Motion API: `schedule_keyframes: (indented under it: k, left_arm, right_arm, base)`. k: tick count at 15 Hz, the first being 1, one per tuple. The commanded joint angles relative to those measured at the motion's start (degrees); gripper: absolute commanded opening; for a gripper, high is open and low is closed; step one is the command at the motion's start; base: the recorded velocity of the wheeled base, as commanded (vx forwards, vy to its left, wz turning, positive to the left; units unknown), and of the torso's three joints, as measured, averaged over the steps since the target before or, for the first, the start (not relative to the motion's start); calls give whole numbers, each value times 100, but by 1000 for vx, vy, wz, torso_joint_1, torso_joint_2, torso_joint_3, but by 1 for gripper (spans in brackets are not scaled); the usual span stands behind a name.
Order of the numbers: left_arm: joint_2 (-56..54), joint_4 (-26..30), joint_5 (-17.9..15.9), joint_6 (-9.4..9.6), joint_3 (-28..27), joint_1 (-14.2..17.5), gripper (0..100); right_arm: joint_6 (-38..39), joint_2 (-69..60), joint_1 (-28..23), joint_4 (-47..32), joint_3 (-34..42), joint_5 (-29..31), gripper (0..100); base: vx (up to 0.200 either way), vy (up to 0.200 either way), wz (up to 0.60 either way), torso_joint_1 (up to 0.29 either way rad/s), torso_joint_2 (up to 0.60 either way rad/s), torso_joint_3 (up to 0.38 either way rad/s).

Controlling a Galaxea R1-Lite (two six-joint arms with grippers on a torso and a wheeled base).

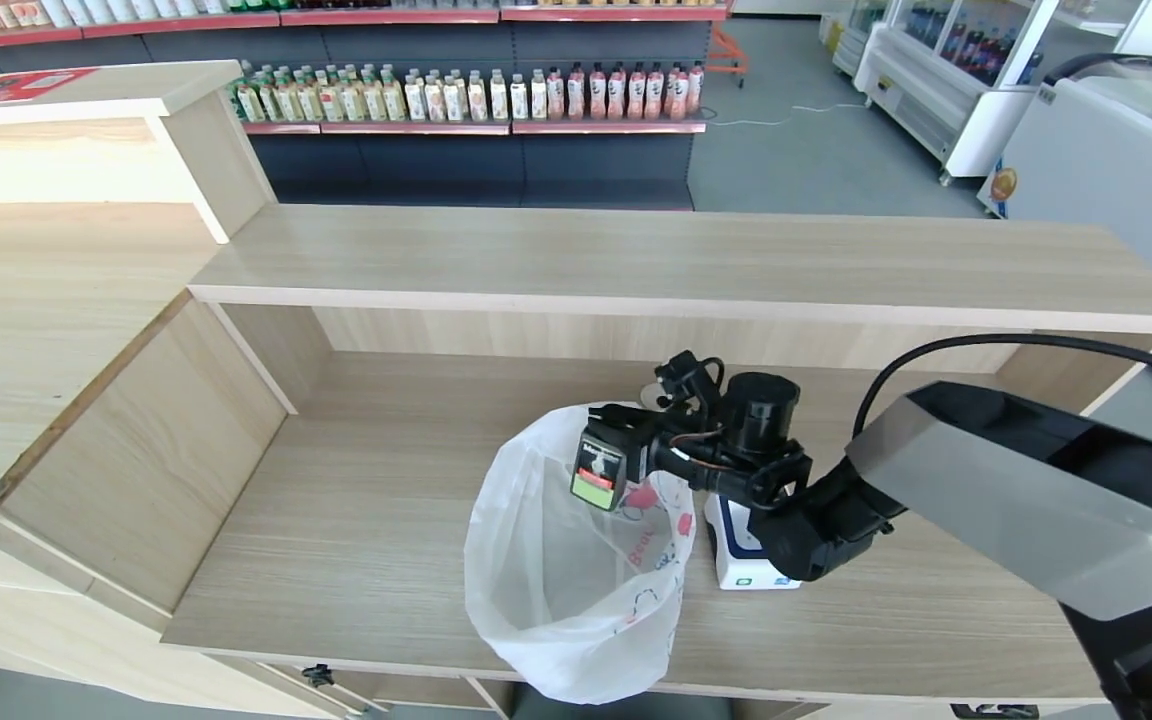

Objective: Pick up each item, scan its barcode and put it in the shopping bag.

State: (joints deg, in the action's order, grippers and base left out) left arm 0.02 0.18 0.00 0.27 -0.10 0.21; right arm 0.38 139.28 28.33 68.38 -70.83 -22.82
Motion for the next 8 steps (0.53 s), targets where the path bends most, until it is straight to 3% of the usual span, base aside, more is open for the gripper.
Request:
schedule_keyframes:
  k: [1, 5, 6, 8]
  left_arm:
    - [-2, -1, 0, 0, 1, -3, 100]
    - [-2, -1, 0, 0, 1, -3, 100]
    - [-2, -1, 0, 0, 1, -3, 100]
    - [-2, -1, 0, 0, 1, -3, 100]
  right_arm:
    - [-29, 275, 15, 0, -10, -3, 0]
    - [-530, 592, 23, -35, -177, -3, 0]
    - [-548, 601, 41, -44, -177, -3, 100]
    - [-460, 539, 111, -44, -203, -12, 100]
  base:
    - [0, 0, 0, 0, 0, 0]
    - [0, 0, 0, 0, 0, 0]
    - [0, 0, 0, 0, 0, 0]
    - [0, 0, 0, 0, 0, 0]
